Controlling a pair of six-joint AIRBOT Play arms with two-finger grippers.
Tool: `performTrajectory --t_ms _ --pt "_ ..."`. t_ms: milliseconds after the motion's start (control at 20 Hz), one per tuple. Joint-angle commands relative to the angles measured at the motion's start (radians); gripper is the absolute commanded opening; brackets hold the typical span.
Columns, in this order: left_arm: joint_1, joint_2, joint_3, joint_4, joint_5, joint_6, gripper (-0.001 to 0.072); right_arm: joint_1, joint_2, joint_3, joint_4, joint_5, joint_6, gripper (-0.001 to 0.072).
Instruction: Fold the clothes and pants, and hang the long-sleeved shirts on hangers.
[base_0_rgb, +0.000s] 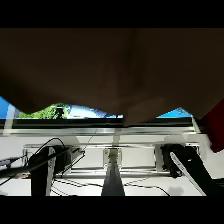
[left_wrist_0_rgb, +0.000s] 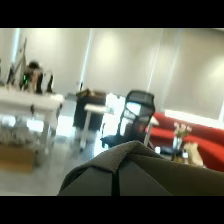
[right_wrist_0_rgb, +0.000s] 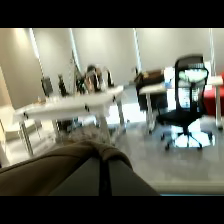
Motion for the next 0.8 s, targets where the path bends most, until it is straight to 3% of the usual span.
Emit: performTrajectory --t_ms 0,100,200,350,550,650,750 --pt "-0.001 -0.105 0.001 0.145 -0.236 -0.166 0.0007 -0.001 -0.135 -0.004 0.004 0.117 0.001 0.0012" --pt "-0.025 -0.253 0.001 0.152 -0.376 -0.165 0.0007 -0.001 -0.275 -0.004 -0.033 0.125 0.001 0.0011" --pt "-0.092 -0.428 0.001 0.193 -0.378 -0.138 0.0007 -0.007 -0.438 -0.004 -0.036 0.128 0.002 0.0011" --pt "-0.199 -0.682 0.001 0.23 -0.291 -0.026 0.0008 -0.009 -0.677 -0.004 -0.01 0.097 0.02 0.0011" --pt "-0.273 -0.928 0.002 0.168 -0.048 -0.022 0.0008 -0.031 -0.902 -0.003 0.002 -0.054 0.05 0.0011" --pt "-0.285 -0.991 0.002 0.141 -0.013 -0.021 0.0008 -0.085 -0.982 -0.003 0.053 -0.12 0.126 0.0011" --pt "-0.282 -1.028 0.002 0.171 -0.024 -0.022 0.0008 -0.143 -1.026 -0.003 0.146 -0.116 0.124 0.001"
